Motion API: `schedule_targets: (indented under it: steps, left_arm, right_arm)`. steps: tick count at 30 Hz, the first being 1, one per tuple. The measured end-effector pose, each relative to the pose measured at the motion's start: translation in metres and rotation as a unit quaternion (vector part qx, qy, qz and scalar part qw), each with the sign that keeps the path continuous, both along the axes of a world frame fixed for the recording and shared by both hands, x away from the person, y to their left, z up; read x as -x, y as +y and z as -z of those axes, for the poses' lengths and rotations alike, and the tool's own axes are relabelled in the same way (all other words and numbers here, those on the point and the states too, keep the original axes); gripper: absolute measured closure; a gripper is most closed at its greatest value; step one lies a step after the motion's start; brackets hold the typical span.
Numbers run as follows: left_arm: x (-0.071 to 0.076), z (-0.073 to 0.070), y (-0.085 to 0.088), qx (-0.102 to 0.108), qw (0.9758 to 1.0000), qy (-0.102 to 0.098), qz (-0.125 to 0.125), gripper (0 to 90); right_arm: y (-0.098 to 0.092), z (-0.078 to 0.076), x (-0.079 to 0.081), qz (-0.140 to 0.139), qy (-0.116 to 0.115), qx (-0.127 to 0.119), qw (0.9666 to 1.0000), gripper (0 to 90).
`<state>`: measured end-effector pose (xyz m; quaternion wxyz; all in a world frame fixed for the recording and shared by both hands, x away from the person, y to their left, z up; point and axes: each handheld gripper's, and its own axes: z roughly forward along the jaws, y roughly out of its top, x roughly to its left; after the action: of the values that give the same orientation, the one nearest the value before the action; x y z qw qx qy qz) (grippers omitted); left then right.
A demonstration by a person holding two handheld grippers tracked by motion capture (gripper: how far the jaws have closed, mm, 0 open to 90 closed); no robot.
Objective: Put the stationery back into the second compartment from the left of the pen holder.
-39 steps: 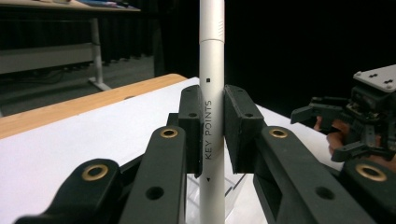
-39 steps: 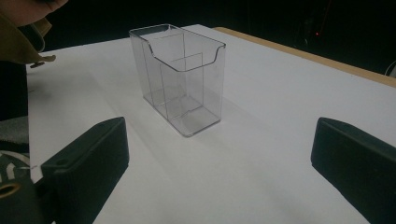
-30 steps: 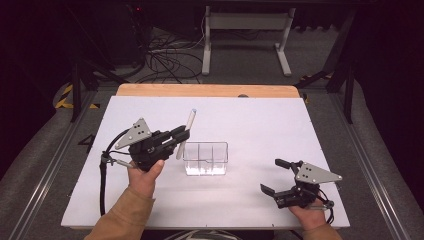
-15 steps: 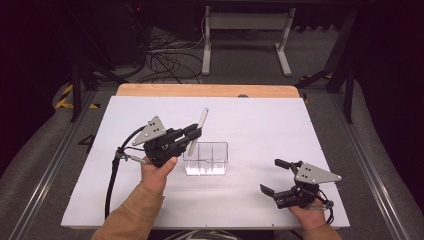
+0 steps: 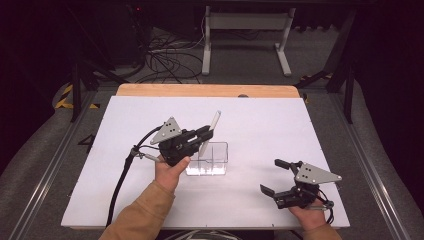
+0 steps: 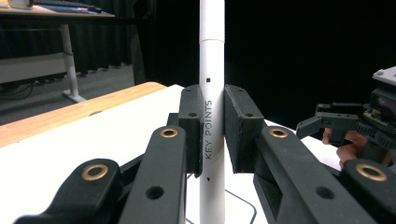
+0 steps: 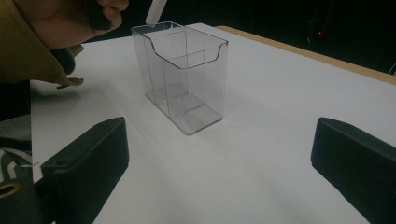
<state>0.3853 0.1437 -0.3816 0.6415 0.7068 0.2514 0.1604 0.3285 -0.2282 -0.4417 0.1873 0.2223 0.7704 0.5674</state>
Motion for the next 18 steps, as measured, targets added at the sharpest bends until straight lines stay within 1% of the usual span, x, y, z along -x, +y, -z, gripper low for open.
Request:
schedule_targets:
  steps: [1, 6, 9, 14, 16, 18]
  left_arm:
    - [-0.0006, 0.0004, -0.0005, -0.001, 1.0, -0.003, -0.001, 78.6]
    - [-0.0002, 0.0013, -0.0031, 0.004, 1.0, 0.0, 0.0, 78.6]
    - [0.0006, 0.0017, -0.0054, -0.002, 0.9999, -0.012, 0.0, 78.6]
    - [0.0, 0.0031, -0.0066, -0.012, 0.9997, -0.019, -0.003, 78.6]
    - [0.001, 0.0039, -0.007, -0.019, 0.9995, -0.023, -0.007, 78.5]
    - [0.0019, 0.0047, -0.0072, -0.027, 0.9991, -0.033, -0.007, 78.6]
  right_arm:
    - [0.0, 0.0001, 0.0, 0.0, 0.0, 0.0, 1.0, 4.5]
    - [0.0, 0.0003, -0.0002, -0.001, 0.001, 0.0, 1.0, 4.5]
    - [0.0003, 0.0003, 0.0001, -0.002, -0.001, 0.0, 1.0, 4.5]
    - [0.0001, 0.0002, 0.0002, -0.002, -0.001, 0.0, 1.0, 4.4]
    - [0.0001, 0.0003, 0.0002, -0.002, -0.001, 0.0, 1.0, 4.4]
    - [0.0002, 0.0002, 0.0002, -0.002, -0.001, 0.0, 1.0, 4.5]
